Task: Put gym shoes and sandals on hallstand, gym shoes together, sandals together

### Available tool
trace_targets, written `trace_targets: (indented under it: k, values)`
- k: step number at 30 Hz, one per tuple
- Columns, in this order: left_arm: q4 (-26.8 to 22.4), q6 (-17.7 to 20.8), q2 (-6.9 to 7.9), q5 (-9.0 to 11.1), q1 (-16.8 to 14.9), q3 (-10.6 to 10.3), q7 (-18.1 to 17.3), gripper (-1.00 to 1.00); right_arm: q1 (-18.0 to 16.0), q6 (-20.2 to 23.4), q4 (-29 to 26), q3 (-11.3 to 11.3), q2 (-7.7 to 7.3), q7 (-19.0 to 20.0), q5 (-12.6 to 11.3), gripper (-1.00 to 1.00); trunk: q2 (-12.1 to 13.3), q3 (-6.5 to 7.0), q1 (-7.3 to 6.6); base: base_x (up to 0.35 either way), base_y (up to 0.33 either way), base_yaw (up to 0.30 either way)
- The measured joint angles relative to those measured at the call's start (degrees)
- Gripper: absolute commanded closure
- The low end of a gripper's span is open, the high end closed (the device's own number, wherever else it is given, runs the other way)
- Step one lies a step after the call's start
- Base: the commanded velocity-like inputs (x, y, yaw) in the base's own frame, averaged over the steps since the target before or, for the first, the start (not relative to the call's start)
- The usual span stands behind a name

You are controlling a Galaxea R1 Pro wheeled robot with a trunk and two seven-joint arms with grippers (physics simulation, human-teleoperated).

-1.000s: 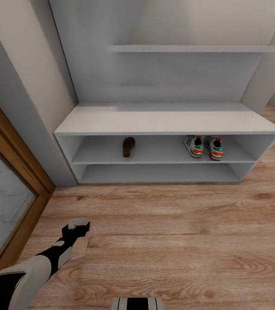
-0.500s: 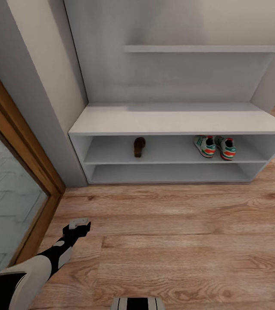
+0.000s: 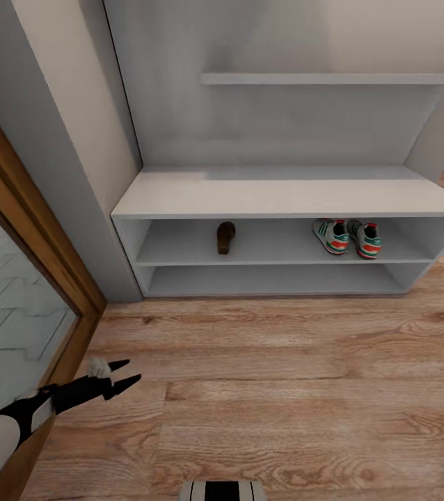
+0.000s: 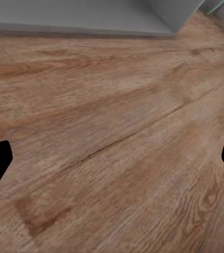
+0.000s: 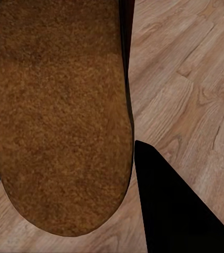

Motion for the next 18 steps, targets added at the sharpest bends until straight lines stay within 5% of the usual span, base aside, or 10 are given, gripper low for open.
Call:
trace_targets:
  k: [2,3,5,6,7,15,17,18]
  values:
    - [-0.55,0.02,0.21,-0.05,0.00,0.87,-1.19,-1.00,0.00,0.03,0.03,0.14,0.15,0.00,-0.04,1.00,0.00,0.00,0.00,0.000,0.000,0.000]
    - [-1.08,0.04,0.30,-0.12,-0.01,1.29,-1.71,-1.00,0.03,0.08,0.17,0.38,2.53,0.01,-0.06,1.00,0.00,0.00,0.00,0.000,0.000,0.000]
    - [-1.17,0.08,0.29,-0.14,0.00,1.25,-1.77,-1.00,0.04,0.12,-0.01,0.44,4.94,0.01,-0.21,1.00,0.00,0.00,0.01,0.000,0.000,0.000]
    - [-1.23,0.12,0.25,-0.19,0.01,1.27,-1.78,-1.00,-0.01,0.19,-0.10,2.47,7.76,0.00,0.82,1.00,-0.01,0.00,-0.01,0.000,0.000,0.000]
    - [-1.22,0.13,0.22,-0.22,-0.01,1.25,-1.73,-1.00,0.05,0.15,0.01,6.40,10.73,0.05,-0.81,1.00,0.01,0.00,0.01,0.000,0.000,0.000]
    - [-1.23,0.04,0.15,-0.29,0.01,1.07,-1.59,-1.00,0.01,0.18,0.14,24.88,17.87,0.16,-0.54,1.00,0.00,0.00,0.00,0.000,0.000,0.000]
    - [-1.23,0.03,0.02,-0.33,0.00,0.97,-1.31,-1.00,-0.01,0.24,0.16,31.92,20.13,0.21,-0.67,1.00,0.00,0.00,0.01,0.000,0.000,0.000]
    - [-1.24,0.03,-0.03,-0.35,0.01,0.95,-1.11,-1.00,-0.03,0.33,0.16,33.50,20.71,0.23,-1.06,1.00,0.00,0.00,0.00,0.000,0.000,0.000]
